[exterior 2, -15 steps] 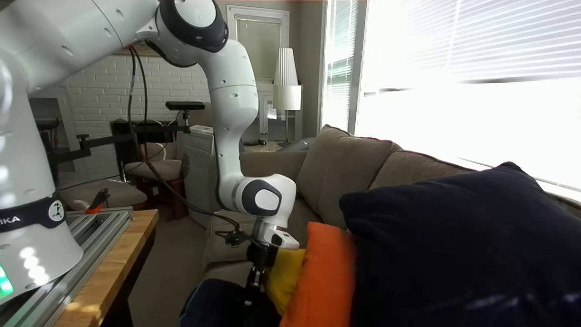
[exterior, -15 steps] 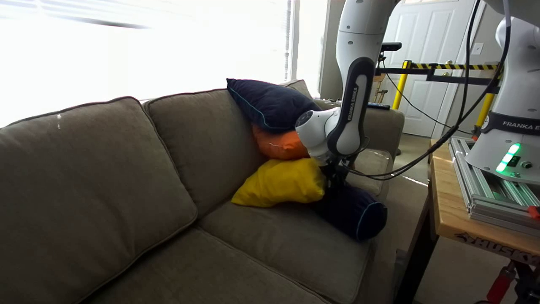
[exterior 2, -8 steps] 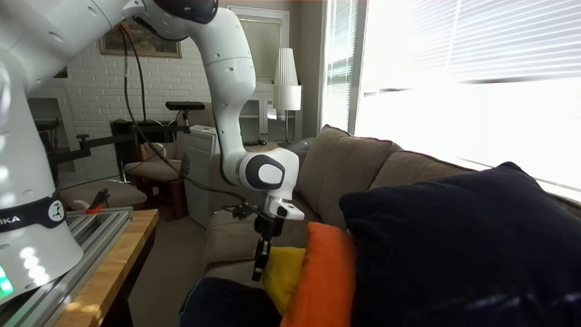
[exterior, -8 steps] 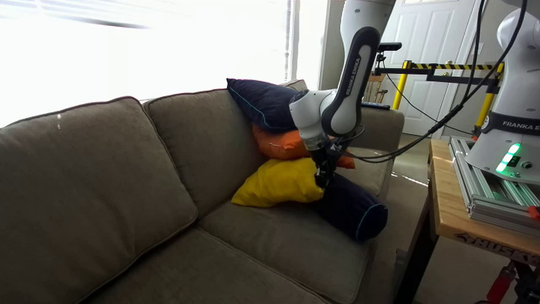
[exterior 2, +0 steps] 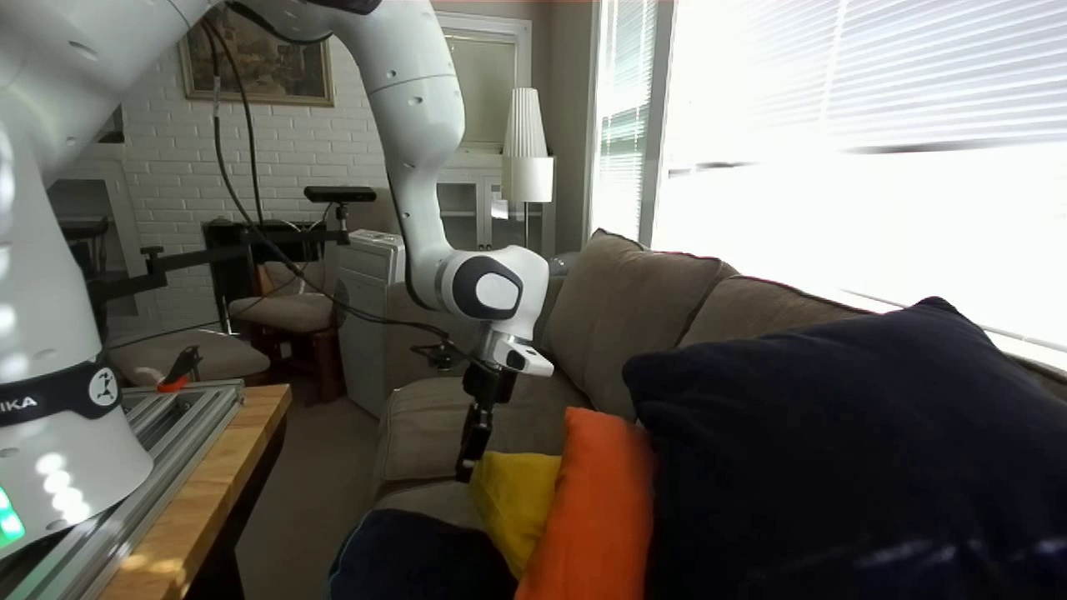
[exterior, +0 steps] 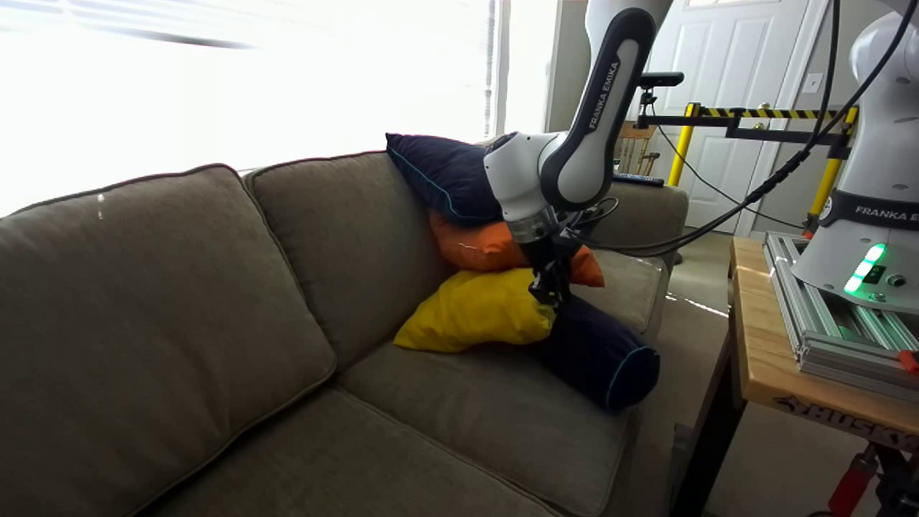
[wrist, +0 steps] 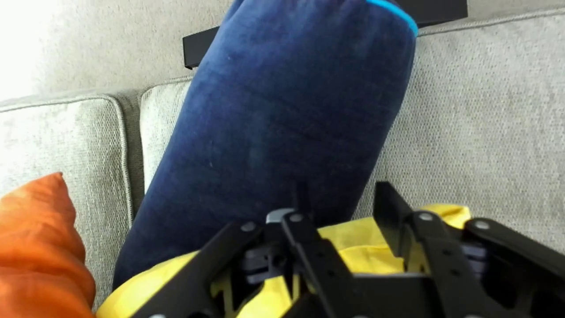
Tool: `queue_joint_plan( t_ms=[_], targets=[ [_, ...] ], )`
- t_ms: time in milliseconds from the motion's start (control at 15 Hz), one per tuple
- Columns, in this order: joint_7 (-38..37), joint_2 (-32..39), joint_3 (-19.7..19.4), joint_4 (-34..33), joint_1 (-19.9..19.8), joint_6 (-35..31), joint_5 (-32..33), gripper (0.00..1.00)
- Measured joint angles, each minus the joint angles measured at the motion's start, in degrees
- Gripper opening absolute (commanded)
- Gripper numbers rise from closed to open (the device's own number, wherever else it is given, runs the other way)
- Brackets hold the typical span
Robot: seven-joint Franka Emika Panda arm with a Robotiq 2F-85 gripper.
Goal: Move the blue cylindrical pillow to the left.
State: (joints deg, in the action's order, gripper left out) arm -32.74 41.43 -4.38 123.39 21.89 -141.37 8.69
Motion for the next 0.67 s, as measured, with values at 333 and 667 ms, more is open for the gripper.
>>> queue_joint_plan(
  t_ms=[333,667],
  targets=[
    [0.59,0.04,1.65,-0.09,-0.77,4.11,-0.18,1.00],
    [0.60,2.06,1.04,-0.82,-0.74,7.43,0.11,1.00]
  ],
)
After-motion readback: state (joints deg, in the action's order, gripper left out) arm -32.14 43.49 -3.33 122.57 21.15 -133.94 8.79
